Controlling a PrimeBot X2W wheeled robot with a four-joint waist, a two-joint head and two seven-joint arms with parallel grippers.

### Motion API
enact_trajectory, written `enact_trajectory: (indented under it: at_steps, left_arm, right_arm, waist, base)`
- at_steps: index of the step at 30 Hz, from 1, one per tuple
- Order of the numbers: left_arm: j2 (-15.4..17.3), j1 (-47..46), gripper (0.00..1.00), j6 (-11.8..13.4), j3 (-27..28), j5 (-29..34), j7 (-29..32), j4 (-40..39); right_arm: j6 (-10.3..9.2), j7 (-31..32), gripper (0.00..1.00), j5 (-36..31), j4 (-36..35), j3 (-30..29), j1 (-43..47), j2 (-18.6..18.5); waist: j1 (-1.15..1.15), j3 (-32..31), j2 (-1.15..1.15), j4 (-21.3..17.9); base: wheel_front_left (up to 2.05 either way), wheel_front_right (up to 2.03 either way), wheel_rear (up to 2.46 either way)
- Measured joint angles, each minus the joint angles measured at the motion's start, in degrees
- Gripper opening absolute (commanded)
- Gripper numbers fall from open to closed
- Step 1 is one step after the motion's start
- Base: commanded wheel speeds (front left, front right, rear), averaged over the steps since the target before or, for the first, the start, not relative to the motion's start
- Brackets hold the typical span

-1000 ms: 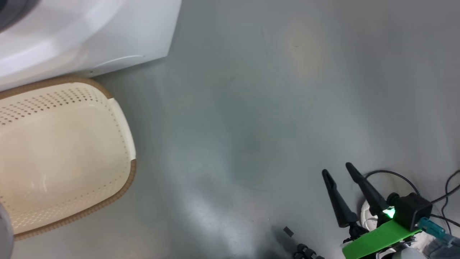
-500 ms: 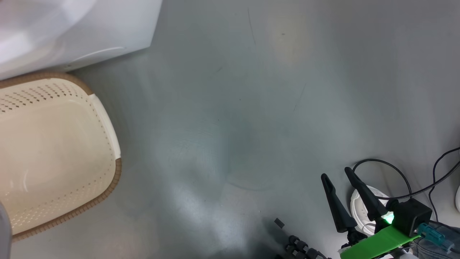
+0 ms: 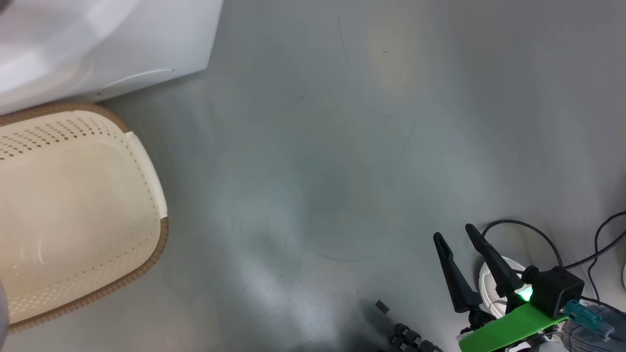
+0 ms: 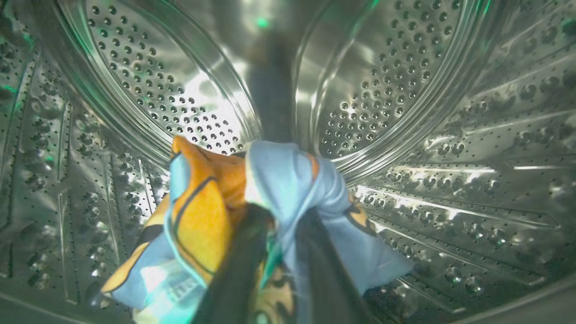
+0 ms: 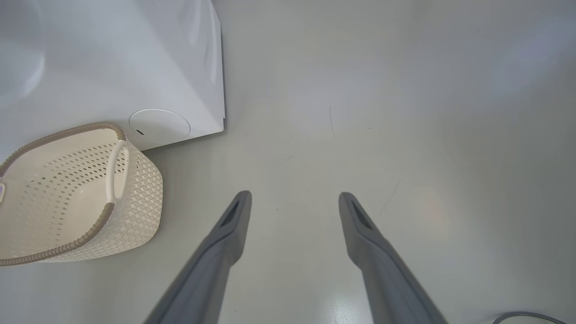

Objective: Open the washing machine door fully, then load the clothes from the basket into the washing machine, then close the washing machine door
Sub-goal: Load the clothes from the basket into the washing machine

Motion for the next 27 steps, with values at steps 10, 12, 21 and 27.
enact_trajectory:
  at_steps: [10,12,21,27]
  left_arm:
    - [0.77,-4.58,1.00,5.25,-3.33,3.28,5.68,13.50]
    - [0.51,-4.72,1.00,5.61,-3.49,3.26,5.72,14.74]
    - [-2.10,-1.83,1.00,7.06,-2.26,0.73,3.02,17.51]
    - [-3.66,3.10,1.00,7.03,-1.19,-1.43,0.97,18.17]
  right_arm:
    - [0.00,0.00,1.00,0.00,0.33,-0.10,0.00,0.08]
    - [0.01,0.00,1.00,0.00,0.49,-0.03,0.00,0.00]
    - [0.00,0.00,1.00,0.00,1.29,0.19,-0.02,-1.11]
    - [0.00,0.00,1.00,0.01,1.90,0.38,-0.01,-1.63]
  waist:
    - [0.00,-1.88,0.00,1.41]
    - [0.00,-2.50,0.00,1.85]
    - [0.00,-6.34,0.00,3.89]
    - [0.00,-9.95,0.00,5.21]
  base:
    - [0.00,0.00,0.00]
    - [0.00,0.00,0.00]
    - [0.00,0.00,0.00]
    - [0.00,0.00,0.00]
